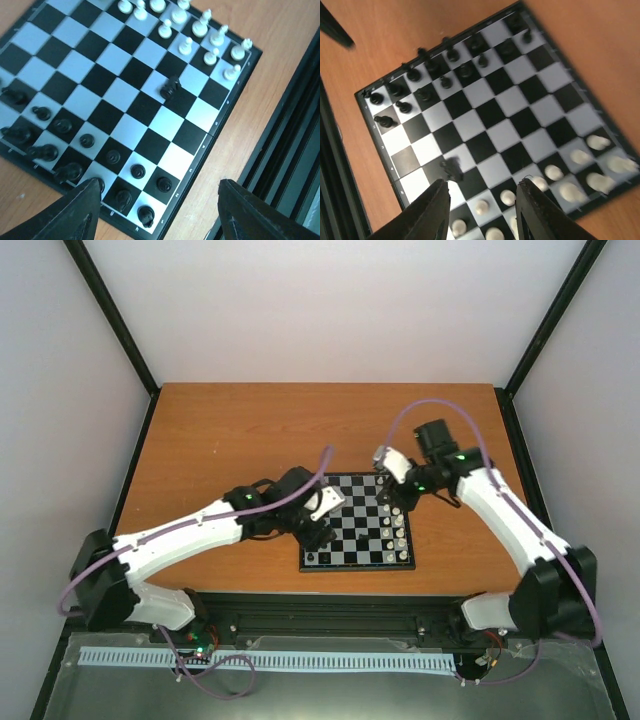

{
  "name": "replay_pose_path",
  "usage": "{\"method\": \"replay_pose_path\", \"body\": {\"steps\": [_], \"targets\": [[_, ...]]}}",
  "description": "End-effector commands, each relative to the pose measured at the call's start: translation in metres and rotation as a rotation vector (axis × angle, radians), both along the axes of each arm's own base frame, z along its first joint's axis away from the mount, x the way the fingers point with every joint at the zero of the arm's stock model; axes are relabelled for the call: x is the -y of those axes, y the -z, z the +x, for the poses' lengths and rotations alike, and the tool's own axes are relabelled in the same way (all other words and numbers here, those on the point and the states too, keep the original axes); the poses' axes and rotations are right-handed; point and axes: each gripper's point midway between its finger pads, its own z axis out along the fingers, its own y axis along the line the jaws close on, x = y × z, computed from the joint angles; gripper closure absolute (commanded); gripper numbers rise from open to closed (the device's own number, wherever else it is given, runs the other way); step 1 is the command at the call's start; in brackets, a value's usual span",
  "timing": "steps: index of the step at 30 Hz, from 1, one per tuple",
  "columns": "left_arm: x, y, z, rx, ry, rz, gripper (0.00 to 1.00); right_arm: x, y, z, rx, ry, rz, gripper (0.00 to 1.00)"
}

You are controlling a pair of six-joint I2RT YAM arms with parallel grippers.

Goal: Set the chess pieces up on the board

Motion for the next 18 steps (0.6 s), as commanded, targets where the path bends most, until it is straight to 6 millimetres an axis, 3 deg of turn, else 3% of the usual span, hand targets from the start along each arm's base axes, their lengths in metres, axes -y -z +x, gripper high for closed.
{"method": "replay_pose_path", "body": {"steps": [1, 4, 7, 11, 18], "targets": [[0.031, 0.005, -0.001, 0.069, 0.21, 0.055, 0.33, 0.028, -0.026, -0.006, 0.015, 0.122, 0.12, 0.63], [0.053, 0.021, -0.002, 0.052, 0.317, 0.039, 0.33, 0.044, -0.04, -0.007, 0.045, 0.219, 0.172, 0.63], [0.068, 0.038, 0.009, 0.049, 0.348, 0.078, 0.33, 0.06, -0.045, -0.001, 0.092, 0.305, 0.207, 0.61], [0.082, 0.066, 0.013, 0.017, 0.407, 0.113, 0.36, 0.08, -0.038, 0.009, 0.153, 0.397, 0.176, 0.59], [0.099, 0.099, 0.034, 0.045, 0.41, 0.159, 0.43, 0.083, -0.032, 0.011, 0.137, 0.421, 0.176, 0.58]]}}
